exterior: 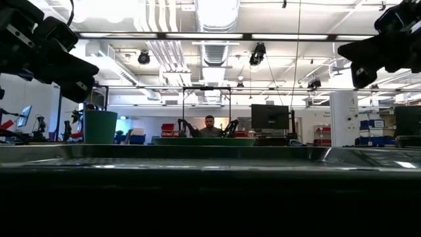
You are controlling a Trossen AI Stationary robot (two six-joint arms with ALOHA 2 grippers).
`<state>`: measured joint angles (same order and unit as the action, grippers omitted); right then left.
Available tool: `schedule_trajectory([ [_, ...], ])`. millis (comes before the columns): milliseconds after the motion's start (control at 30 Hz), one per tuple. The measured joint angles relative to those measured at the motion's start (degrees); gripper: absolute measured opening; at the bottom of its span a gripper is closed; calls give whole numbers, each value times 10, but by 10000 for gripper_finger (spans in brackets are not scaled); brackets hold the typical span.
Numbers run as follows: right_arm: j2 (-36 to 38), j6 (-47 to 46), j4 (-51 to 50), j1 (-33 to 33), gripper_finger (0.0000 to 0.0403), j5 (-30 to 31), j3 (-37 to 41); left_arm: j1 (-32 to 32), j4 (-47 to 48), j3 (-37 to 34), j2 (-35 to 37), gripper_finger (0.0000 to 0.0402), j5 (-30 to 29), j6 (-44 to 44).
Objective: Pick and place plate/cup/fork/spoon on tray
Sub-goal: Put the green cup on the dark green tray
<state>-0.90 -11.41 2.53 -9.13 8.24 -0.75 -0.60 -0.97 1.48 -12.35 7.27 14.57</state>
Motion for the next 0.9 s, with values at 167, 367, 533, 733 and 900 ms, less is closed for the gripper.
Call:
schedule_trajectory([
  [167, 0, -15, 25, 0, 9, -45, -13, 0, 0, 0, 0, 0, 0, 0],
  [367, -20, 61, 21, 0, 9, 57, -120, 0, 0, 0, 0, 0, 0, 0],
  [533, -97, 99, 22, 0, 9, 119, -230, 0, 0, 0, 0, 0, 0, 0],
  [733, -216, 103, 25, 0, 9, 128, -362, 0, -23, 0, 0, 0, -4, 16],
  [900, -312, 107, 25, 0, 9, 128, -450, 0, -135, 0, 0, 0, -5, 46],
])
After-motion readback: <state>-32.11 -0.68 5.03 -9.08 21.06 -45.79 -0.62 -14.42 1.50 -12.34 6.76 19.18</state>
